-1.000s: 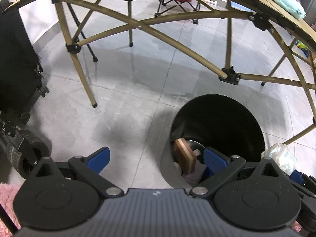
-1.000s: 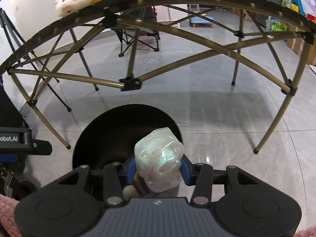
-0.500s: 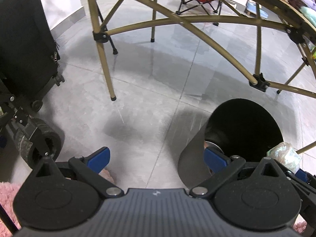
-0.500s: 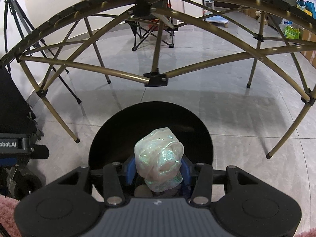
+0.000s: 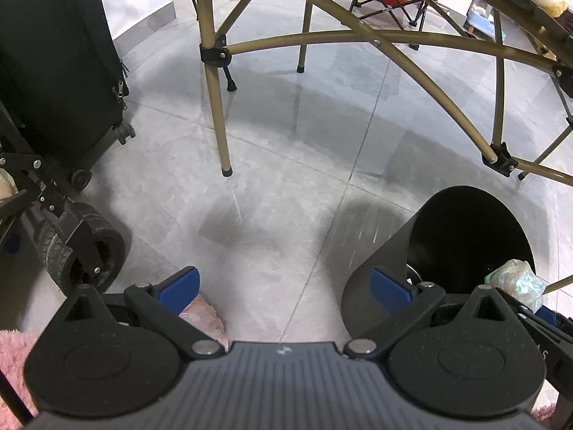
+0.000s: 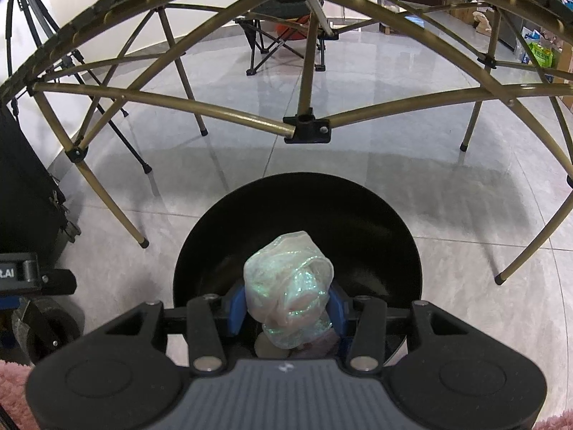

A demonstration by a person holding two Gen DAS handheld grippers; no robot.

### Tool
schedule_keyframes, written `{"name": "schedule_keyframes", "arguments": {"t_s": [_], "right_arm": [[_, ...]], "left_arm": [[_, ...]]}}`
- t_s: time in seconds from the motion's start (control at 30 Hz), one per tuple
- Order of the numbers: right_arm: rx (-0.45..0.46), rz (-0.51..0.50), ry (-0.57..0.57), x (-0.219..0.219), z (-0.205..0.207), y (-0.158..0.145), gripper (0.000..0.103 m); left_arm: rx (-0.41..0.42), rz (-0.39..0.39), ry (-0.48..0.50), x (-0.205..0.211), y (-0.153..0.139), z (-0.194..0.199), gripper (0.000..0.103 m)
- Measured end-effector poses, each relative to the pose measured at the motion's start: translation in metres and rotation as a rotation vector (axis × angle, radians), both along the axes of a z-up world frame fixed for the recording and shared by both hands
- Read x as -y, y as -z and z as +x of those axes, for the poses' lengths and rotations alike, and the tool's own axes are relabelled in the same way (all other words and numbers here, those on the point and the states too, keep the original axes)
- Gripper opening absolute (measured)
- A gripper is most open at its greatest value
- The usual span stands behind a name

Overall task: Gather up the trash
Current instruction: 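Move the right tool over the bin and open it to drop the plastic bag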

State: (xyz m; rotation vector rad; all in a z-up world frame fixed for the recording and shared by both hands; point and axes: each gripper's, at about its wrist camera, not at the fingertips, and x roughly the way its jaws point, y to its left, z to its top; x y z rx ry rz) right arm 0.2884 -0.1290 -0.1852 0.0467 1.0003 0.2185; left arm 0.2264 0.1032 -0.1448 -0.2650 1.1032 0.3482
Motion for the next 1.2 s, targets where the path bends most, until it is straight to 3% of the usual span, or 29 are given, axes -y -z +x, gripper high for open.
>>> {"name": "schedule_keyframes", "arguments": {"t_s": [0.67,0.73,0.8,0.83,0.87,1.2], "right_arm": [[-0.051,-0.021,-0.009,-0.012,0.013,0.011,0.05],[-0.049,-0.021,-0.006,-0.012,0.013,0.011,0.056],[-0.047,-0.025,0.0,-0.012,0.014,0.011,0.077],[-0.044,-0.028,0.005,-0.011,0.014,0.011,0.094],[-0.037,-0.033,0.011,-0.01,0.014,0.01,0.102],[-0.005,-0.059,0.017,-0.009,0.013,0.008,0.103]], "left_arm": [[-0.012,-0.003,-0.015,-0.006,0.003,0.001,0.103],[-0.014,-0.004,-0.017,-0.006,0.003,0.0,0.103],[-0.016,-0.004,-0.016,-0.006,0.003,0.0,0.103],[-0.016,-0.004,-0.016,-0.006,0.003,0.0,0.103],[-0.016,-0.004,-0.016,-0.006,0.003,0.0,0.103],[-0.016,-0.003,-0.017,-0.006,0.003,0.0,0.103]]}}
